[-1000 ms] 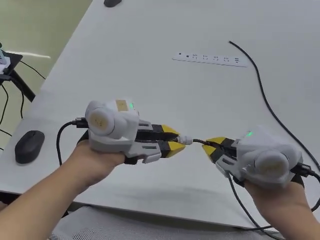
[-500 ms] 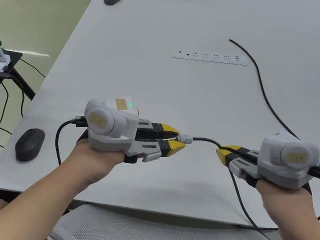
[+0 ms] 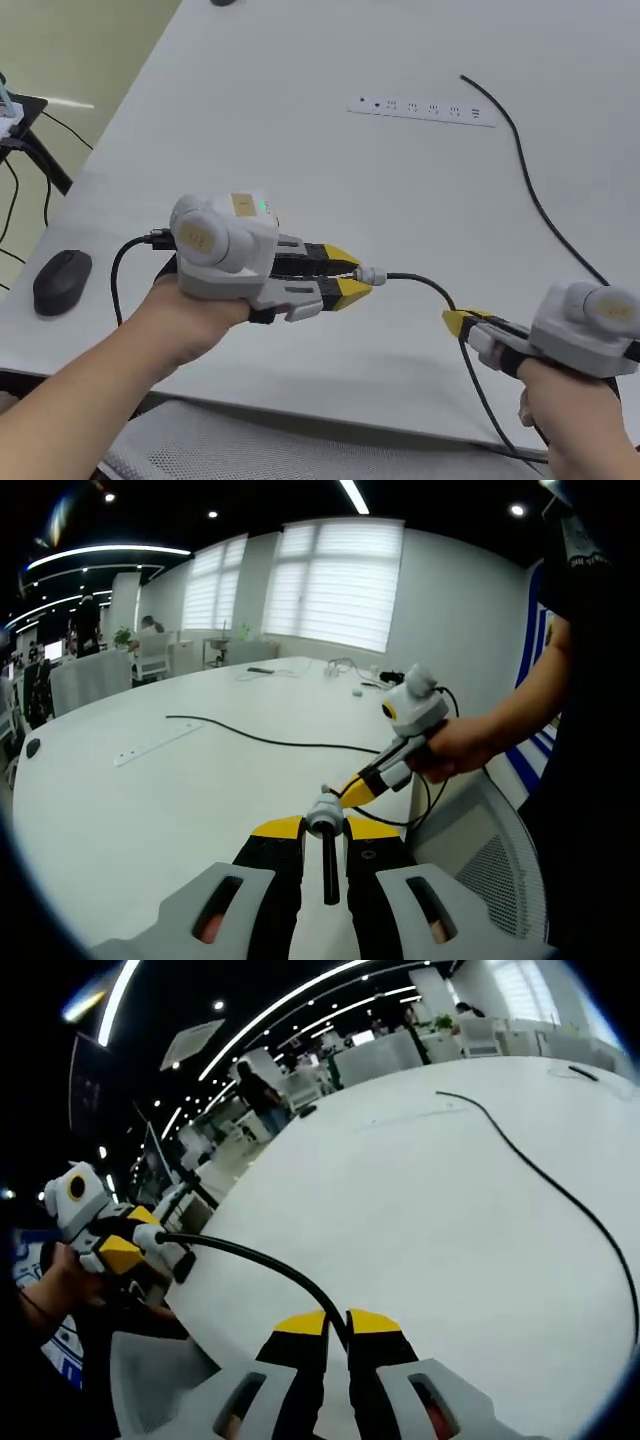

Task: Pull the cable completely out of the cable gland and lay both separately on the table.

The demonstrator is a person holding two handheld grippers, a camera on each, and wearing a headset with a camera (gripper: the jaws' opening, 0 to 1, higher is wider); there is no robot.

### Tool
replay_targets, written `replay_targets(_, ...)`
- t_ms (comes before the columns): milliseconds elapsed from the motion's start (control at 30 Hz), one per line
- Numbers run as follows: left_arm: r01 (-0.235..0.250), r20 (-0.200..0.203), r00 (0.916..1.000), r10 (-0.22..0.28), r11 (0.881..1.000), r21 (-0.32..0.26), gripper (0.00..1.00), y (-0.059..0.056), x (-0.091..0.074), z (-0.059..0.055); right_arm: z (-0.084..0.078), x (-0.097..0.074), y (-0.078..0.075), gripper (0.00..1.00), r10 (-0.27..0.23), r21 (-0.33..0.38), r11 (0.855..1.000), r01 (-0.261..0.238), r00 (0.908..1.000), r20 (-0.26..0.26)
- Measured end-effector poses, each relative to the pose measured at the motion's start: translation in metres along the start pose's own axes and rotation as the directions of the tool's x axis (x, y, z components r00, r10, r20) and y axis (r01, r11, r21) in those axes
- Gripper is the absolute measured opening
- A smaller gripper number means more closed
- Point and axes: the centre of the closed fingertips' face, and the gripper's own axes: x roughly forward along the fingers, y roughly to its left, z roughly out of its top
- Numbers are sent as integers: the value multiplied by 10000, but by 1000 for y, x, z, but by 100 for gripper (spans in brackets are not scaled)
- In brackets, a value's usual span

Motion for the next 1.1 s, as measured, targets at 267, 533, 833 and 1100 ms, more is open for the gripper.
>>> replay_targets(267,-18,43,10000,18,10000,-10,15,-3,-2,-1,-1,1,0,2,-9,1136,9935,-4,9999,109)
replay_targets(533,0,34,10000,0,10000,-35,15,-2,-3,-1,-1,-1,2,3,-59,462,9989,54,9999,115)
replay_targets(833,-99,52,9999,99,9999,-119,15,3,-5,1,0,2,4,3,-24,-253,9997,21,9999,-119)
replay_targets(1100,-200,114,9997,203,9995,-253,15,9,-5,3,-4,-1,8,6,87,-825,9965,-129,9986,-513)
